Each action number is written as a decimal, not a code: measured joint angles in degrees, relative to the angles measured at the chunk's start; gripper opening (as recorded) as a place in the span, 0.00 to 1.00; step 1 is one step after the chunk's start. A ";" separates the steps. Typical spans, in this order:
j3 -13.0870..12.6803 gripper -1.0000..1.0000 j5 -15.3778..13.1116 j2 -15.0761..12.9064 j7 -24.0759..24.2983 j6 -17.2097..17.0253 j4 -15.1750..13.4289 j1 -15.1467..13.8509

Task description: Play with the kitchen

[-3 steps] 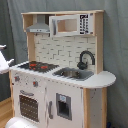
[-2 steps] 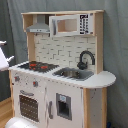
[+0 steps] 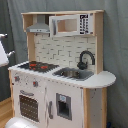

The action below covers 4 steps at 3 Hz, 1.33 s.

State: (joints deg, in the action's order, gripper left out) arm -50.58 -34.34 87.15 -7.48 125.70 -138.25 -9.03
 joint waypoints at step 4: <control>6.16 1.00 -9.51 -2.27 19.38 -7.50 0.92 -3.27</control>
State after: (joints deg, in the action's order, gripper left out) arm -44.42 -43.85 84.88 11.89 118.21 -137.34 -12.31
